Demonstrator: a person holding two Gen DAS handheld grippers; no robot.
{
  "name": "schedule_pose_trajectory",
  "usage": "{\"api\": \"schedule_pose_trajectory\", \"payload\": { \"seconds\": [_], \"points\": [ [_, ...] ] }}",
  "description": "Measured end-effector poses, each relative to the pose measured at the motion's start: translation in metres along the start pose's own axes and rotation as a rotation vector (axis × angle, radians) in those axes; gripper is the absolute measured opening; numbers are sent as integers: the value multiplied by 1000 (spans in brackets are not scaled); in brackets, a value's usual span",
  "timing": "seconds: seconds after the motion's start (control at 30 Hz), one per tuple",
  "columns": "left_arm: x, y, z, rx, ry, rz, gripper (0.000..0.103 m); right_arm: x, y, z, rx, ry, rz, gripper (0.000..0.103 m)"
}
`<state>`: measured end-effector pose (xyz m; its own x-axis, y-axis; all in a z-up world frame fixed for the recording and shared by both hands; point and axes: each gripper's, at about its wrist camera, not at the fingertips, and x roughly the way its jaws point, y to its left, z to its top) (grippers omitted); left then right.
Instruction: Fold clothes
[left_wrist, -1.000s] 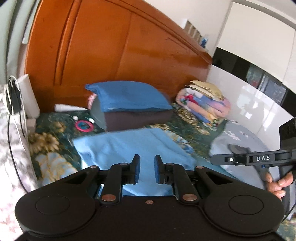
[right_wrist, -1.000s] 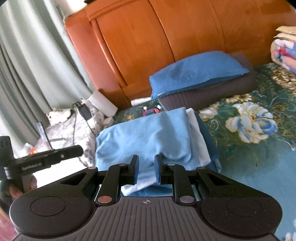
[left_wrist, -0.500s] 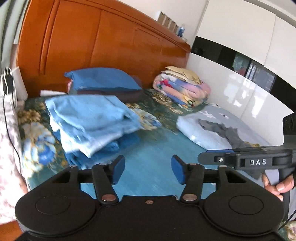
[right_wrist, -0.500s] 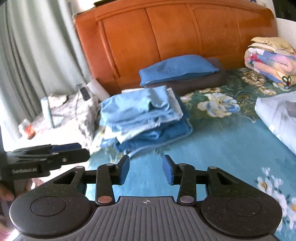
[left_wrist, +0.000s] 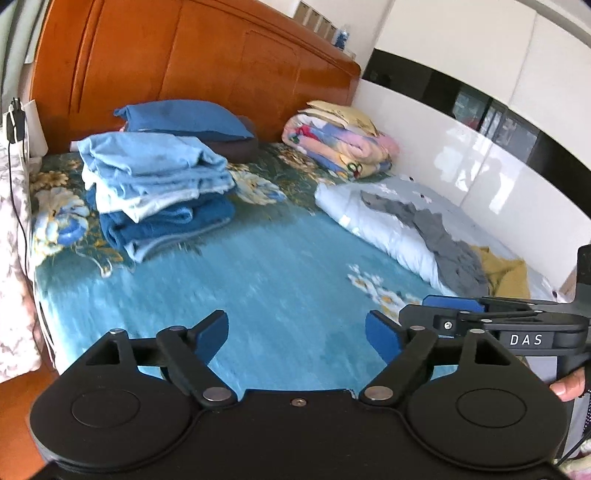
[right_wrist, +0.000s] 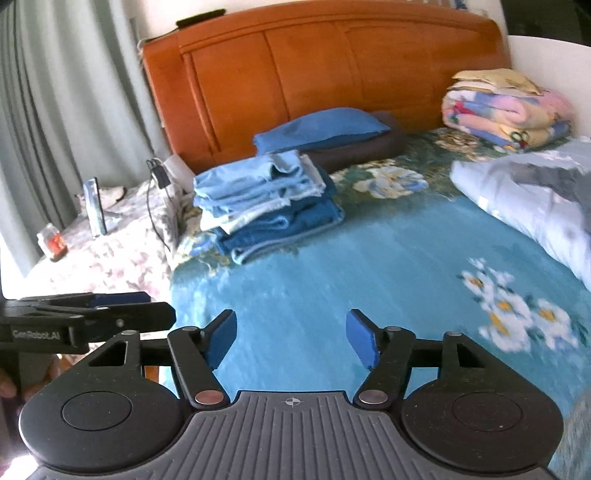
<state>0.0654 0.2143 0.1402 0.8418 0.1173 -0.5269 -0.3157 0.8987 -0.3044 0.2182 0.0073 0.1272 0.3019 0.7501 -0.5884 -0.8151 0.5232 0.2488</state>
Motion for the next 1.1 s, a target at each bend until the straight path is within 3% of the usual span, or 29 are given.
{"api": "schedule_pose_trajectory", "payload": {
  "seconds": [0.3,0.5,0.7,1.1],
  "points": [
    [-5,-31,-39,14,34,10,85,-42,-8,-58,48,-30,-37,78],
    [-8,-48,-62,49,54,14,87,-59,-12,-88,58,-23,-68,80],
    [-9,-64,-81,83,72,4,91,-74,-17,-113,83,-31,-90,91],
    [-13,-86,-111,121,96,7,95,-94,-22,-159,140,-35,-115,101]
  ]
}}
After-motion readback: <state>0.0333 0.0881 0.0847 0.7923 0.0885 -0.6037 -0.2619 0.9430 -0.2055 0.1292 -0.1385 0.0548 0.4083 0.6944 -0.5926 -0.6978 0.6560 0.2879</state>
